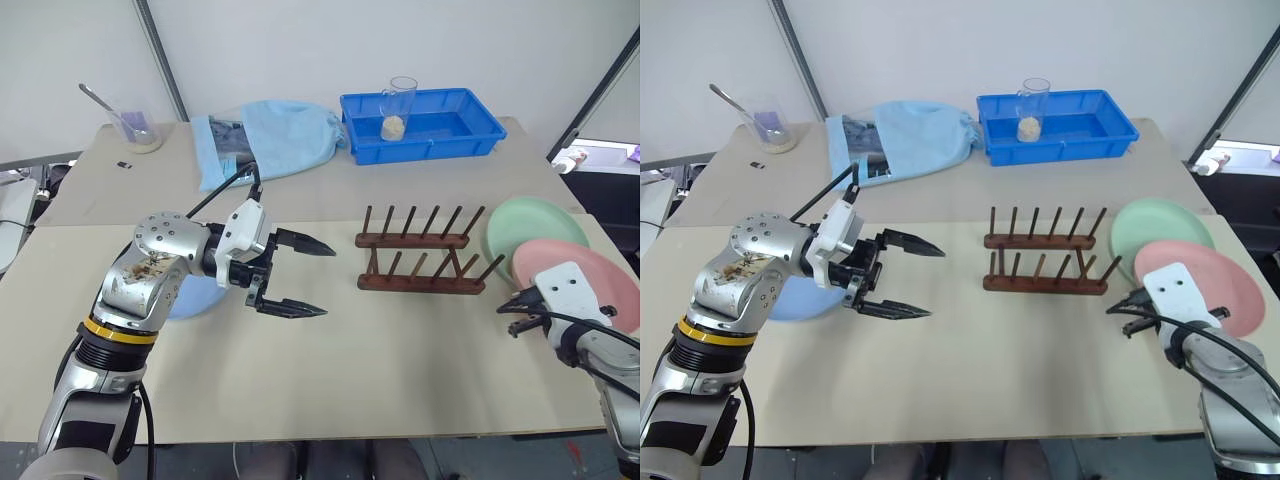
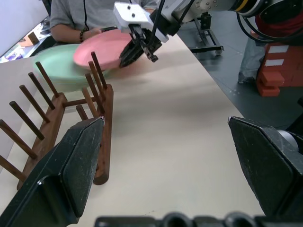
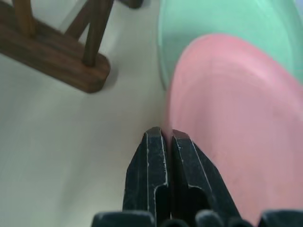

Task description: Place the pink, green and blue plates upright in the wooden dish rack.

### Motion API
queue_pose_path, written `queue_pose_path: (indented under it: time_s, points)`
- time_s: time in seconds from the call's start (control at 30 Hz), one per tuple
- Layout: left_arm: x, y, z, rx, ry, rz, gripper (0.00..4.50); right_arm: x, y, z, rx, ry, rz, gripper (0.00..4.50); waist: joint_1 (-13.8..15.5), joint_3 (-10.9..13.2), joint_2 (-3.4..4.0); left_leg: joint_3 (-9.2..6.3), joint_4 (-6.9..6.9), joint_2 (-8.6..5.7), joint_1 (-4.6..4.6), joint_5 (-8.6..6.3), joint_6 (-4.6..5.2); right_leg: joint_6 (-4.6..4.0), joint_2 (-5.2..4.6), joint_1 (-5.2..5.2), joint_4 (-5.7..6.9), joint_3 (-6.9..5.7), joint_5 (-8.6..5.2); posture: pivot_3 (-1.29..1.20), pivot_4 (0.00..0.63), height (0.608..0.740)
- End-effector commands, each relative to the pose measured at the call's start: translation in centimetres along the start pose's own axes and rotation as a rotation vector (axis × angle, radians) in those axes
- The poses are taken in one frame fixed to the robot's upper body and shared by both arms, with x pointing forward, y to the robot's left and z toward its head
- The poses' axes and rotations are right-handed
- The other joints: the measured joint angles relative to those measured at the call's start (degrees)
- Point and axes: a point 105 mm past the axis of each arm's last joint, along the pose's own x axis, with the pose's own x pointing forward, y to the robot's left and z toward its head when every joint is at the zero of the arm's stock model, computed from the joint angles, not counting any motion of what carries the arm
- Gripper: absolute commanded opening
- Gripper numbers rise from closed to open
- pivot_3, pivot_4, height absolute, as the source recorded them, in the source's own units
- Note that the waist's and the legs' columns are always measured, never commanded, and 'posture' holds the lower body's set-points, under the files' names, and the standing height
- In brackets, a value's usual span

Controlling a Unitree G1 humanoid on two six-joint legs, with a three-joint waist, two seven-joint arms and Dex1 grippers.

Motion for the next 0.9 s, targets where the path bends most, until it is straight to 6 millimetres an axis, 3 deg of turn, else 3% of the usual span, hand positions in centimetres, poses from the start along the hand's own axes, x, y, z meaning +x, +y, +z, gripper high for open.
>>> queue_pose_path:
  time_s: [0.03,0.17,0.23,0.33,0.47,0.67,0.9]
  points:
    - [-0.2,0.2,0.6,0.039,0.003,0.018,4.5,-1.8,-1.9,2.3,-0.038,-0.066,-0.089,0.01,0.0,0.0,0.0,0.0,0.0,0.0,-0.01,0.0,0.0,0.0,0.0,-0.01,0.0,0.0,0.0,0.0,0.15,0.74]
    - [-0.7,0.4,0.8,0.028,0.0,0.042,4.5,-4.5,-5.5,7.1,-0.151,-0.218,-0.236,0.01,0.0,0.0,0.01,0.02,0.01,-0.01,-0.04,0.0,0.01,0.0,0.0,-0.04,0.0,0.01,0.0,0.0,0.15,0.74]
    - [-0.9,0.6,1.0,0.027,-0.004,0.047,4.5,-5.6,-6.2,9.9,-0.181,-0.314,-0.214,0.01,-0.1,0.0,0.02,0.04,0.01,-0.01,-0.02,0.0,0.01,0.0,0.0,-0.04,0.01,0.01,0.0,0.0,0.15,0.74]
    - [-1.0,0.8,1.4,0.046,-0.03,0.052,4.5,-6.6,-5.5,13.4,-0.158,-0.445,-0.06,0.01,-0.4,0.0,0.01,0.06,-0.02,0.09,0.02,-0.01,0.02,-0.01,0.09,0.01,-0.03,0.0,0.0,0.0,0.15,0.74]
    - [-0.9,1.2,2.1,0.071,-0.082,0.06,4.5,-7.6,-4.2,16.9,0.092,-0.618,0.236,0.01,-0.7,0.0,-0.01,0.05,-0.04,0.11,0.02,-0.05,0.09,-0.01,0.08,0.04,-0.06,0.0,0.0,0.0,0.15,0.74]
    - [-0.6,1.5,2.3,0.057,-0.103,0.067,4.5,-8.3,-4.5,18.3,0.42,-0.651,0.56,0.01,0.0,0.0,-0.01,0.03,0.03,0.06,-0.13,-0.06,0.12,-0.01,-0.03,-0.04,-0.06,-0.04,0.01,0.0,0.15,0.74]
    - [-0.3,1.5,2.9,0.042,-0.145,0.076,4.5,-8.3,-5.0,18.7,0.633,-0.651,0.722,0.01,-0.1,0.0,0.0,0.03,0.01,0.06,-0.22,-0.06,0.11,-0.01,-0.08,-0.18,-0.04,-0.01,0.02,0.0,0.15,0.74]
